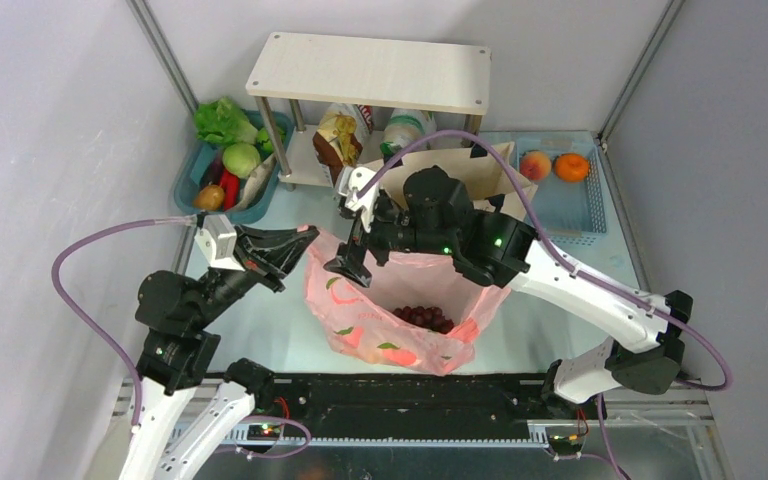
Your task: Place the mixed food into the grocery bags and tie them
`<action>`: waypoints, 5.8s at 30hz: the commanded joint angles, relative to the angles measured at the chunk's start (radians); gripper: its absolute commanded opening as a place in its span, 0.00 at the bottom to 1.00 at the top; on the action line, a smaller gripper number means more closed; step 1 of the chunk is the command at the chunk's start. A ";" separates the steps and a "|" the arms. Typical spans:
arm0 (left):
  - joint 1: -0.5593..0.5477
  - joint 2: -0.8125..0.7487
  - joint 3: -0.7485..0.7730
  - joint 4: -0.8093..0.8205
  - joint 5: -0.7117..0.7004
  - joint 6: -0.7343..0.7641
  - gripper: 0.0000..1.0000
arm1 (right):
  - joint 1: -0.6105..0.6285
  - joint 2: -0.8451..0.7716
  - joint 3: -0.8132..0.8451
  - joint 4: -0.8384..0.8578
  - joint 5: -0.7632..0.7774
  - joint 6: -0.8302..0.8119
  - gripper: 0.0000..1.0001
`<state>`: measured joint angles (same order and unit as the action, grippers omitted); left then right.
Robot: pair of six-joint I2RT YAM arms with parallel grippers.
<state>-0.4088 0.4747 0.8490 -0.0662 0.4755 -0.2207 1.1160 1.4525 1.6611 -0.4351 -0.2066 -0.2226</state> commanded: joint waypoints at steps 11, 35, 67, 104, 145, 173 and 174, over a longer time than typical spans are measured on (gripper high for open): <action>0.018 0.005 -0.006 0.095 0.045 -0.035 0.00 | 0.043 0.020 -0.067 0.161 -0.112 0.093 0.85; 0.021 -0.059 -0.027 0.081 -0.038 -0.008 0.99 | -0.015 -0.060 -0.188 0.254 -0.121 0.333 0.00; -0.058 -0.052 -0.240 0.222 0.277 -0.151 0.82 | 0.007 -0.151 -0.159 0.231 -0.102 0.331 0.00; -0.085 -0.104 -0.231 -0.044 0.041 0.002 0.00 | 0.037 -0.623 -0.179 -0.326 0.492 0.570 0.91; -0.076 -0.061 -0.188 -0.068 0.003 0.086 0.00 | 0.045 -0.823 -0.285 -0.265 0.577 0.757 0.00; -0.061 0.178 -0.141 -0.034 -0.123 0.194 0.00 | -0.150 -0.641 -0.313 -0.184 0.729 0.609 0.48; -0.061 0.177 -0.143 -0.034 -0.124 0.194 0.00 | -0.153 -0.654 -0.317 -0.188 0.696 0.577 0.63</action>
<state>-0.4744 0.6708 0.7120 -0.1425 0.3847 -0.0673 0.9737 0.8452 1.3437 -0.6735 0.5926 0.4507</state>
